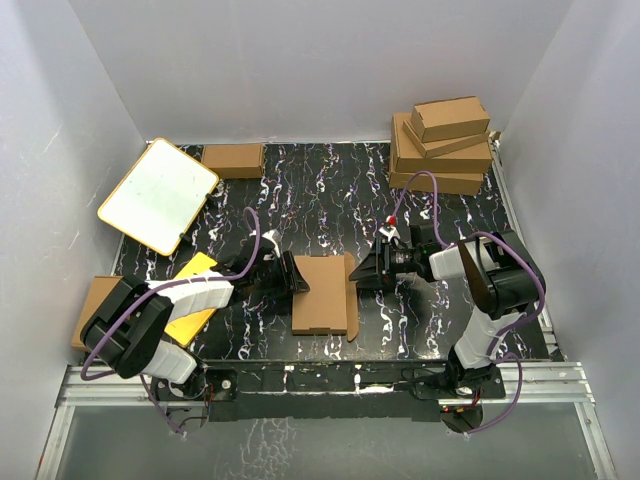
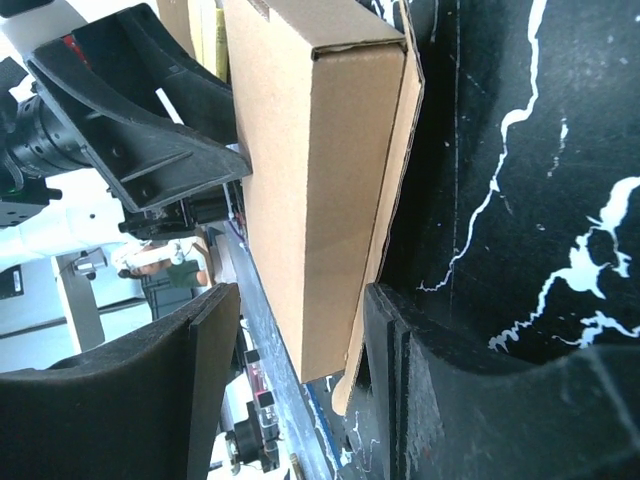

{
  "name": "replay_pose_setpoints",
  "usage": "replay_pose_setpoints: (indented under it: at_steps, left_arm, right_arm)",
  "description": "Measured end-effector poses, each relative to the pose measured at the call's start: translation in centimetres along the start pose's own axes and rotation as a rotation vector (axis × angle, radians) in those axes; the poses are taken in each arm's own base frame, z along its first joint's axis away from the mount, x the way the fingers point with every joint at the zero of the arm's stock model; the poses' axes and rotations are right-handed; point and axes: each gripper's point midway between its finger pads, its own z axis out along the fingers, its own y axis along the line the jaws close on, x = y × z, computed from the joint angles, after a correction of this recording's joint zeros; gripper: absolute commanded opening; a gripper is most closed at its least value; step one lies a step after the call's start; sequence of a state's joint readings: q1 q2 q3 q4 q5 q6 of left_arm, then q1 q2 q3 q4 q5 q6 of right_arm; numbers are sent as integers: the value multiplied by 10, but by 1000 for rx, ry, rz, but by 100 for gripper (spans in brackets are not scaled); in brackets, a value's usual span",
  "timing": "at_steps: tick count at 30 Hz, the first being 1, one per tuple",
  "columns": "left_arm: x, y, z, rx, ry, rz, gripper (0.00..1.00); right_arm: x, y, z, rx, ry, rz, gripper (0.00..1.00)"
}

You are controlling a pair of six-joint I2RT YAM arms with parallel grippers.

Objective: Fold the paper box

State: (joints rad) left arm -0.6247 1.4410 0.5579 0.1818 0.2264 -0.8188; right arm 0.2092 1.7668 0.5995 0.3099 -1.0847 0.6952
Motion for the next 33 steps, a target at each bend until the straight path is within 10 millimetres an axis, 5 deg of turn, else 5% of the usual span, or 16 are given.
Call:
replay_pose_setpoints:
  at_steps: [13, 33]
  left_arm:
    - [-2, -3, 4, 17, -3, 3, 50]
    - [-6, -9, 10, 32, 14, 18, 50]
  right_arm:
    - [4, 14, 3, -64, 35, -19, 56]
    - [12, 5, 11, -66, 69, 6, 54]
